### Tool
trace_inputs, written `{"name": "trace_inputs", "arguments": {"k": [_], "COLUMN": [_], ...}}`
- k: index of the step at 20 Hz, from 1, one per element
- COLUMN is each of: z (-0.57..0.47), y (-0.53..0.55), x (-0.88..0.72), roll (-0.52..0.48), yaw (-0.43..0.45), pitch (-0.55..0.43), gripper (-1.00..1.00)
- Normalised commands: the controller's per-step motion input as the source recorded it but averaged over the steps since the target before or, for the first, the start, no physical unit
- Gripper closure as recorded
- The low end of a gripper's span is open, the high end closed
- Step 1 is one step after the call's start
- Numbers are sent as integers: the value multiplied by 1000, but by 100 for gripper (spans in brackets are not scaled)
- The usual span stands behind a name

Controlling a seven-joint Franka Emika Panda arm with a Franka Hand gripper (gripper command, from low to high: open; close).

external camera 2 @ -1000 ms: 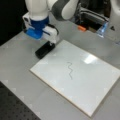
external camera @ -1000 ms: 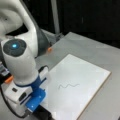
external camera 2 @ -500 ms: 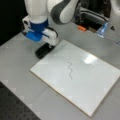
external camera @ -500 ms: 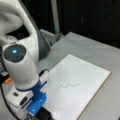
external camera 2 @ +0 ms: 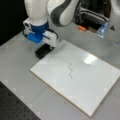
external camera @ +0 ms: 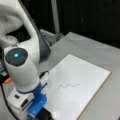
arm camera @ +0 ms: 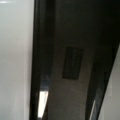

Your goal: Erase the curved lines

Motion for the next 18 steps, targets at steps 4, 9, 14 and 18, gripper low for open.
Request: {"name": "trace_inputs", "arguments": {"k": [4, 9, 14, 18], "z": [-101, -128, -106, -113], "y": [-68, -54, -19, -19], "x": [-10, -8, -15, 1], "roll": [95, 80, 95, 108], "yaw": [-44, -84, -102, -91], "pitch": [-90, -104, -109, -97], "gripper": [-100, -100, -100, -100]}}
